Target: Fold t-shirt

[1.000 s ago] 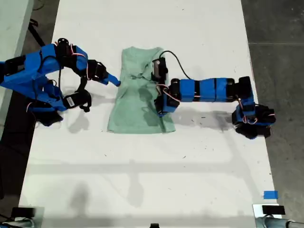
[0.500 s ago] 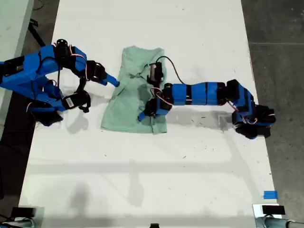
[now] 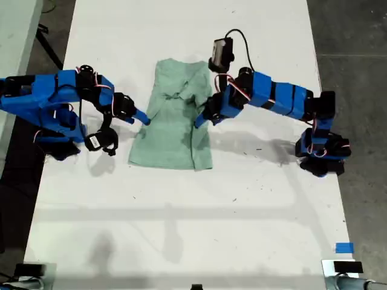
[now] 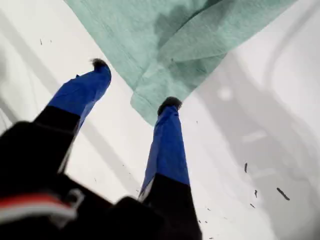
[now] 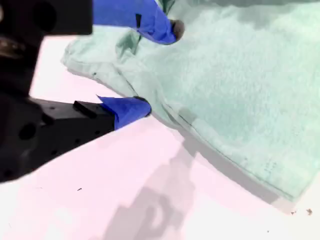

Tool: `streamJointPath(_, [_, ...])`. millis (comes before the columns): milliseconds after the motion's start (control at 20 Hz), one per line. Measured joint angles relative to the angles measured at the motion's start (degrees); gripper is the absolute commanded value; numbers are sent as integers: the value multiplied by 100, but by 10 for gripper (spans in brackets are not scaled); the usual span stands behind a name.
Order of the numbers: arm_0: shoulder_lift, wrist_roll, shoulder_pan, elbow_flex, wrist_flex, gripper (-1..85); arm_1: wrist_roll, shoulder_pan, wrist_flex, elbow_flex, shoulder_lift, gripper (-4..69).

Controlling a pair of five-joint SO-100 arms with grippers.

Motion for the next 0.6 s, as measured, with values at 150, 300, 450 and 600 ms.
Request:
streamJointPath(150, [-70, -290, 193, 483, -387, 242, -62, 9, 0, 79, 0, 225])
streamJointPath(300, [-255, -387, 255, 756, -659, 242, -114, 9, 70, 79, 9, 218])
streamJointPath(450, [-492, -387, 255, 861, -905, 242, -114, 9, 105, 246, 316, 211])
streamJointPath(600, [-835, -387, 255, 879, -1116, 240, -114, 9, 141, 527, 659, 201])
